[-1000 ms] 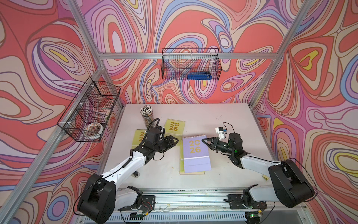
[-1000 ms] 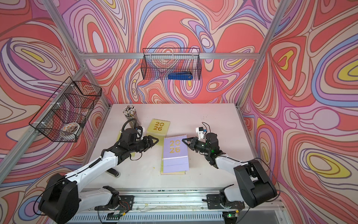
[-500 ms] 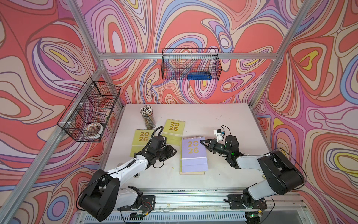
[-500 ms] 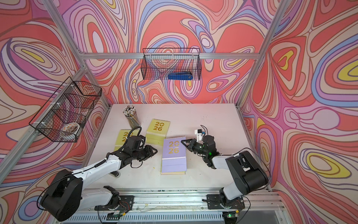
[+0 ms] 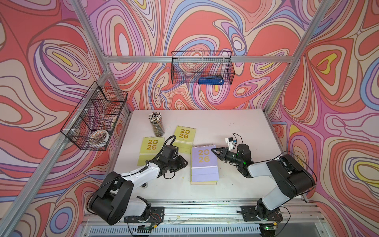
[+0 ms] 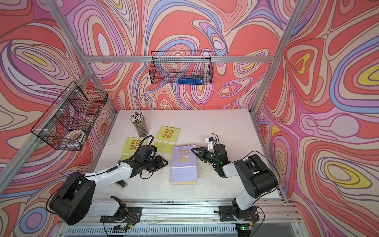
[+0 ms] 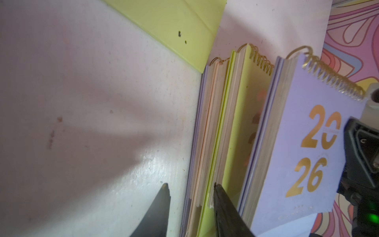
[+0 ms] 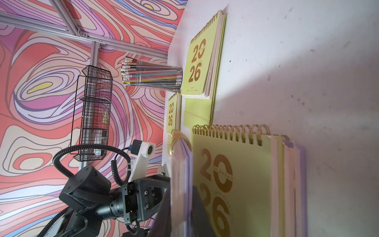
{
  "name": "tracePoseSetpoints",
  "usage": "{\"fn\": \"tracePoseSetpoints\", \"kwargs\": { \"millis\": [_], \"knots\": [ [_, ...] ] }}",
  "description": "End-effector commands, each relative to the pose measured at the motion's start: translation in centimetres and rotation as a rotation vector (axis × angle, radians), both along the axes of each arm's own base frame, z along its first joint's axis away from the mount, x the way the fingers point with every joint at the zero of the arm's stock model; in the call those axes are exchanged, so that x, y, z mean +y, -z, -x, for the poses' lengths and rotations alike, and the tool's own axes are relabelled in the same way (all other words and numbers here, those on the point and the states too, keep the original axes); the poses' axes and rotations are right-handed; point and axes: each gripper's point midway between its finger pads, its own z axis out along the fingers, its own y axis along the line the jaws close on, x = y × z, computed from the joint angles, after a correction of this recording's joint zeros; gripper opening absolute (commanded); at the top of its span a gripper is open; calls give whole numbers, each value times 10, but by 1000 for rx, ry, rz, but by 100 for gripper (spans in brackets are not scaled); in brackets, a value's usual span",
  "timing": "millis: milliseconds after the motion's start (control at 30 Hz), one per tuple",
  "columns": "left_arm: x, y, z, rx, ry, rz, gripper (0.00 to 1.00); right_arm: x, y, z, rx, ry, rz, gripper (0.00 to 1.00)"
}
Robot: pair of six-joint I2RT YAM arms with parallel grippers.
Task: Stack the calendars
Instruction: Place the calendar at the calendar.
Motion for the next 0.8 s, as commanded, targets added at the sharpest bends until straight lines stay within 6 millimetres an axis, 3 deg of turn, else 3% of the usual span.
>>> {"fn": "tracePoseSetpoints", "kwargs": {
  "millis": [0,667,767],
  "knots": [
    [-5,2,0,-6,24,8,37,6,-17,-8,-65,-12,-37,0],
    [-13,7,1,11,47,2,37,11,-2,-15,-35,-27,-37,0],
    [-13,7,2,13,48,1,37,11,1,-15,-26,-27,-26,5]
  ]
}}
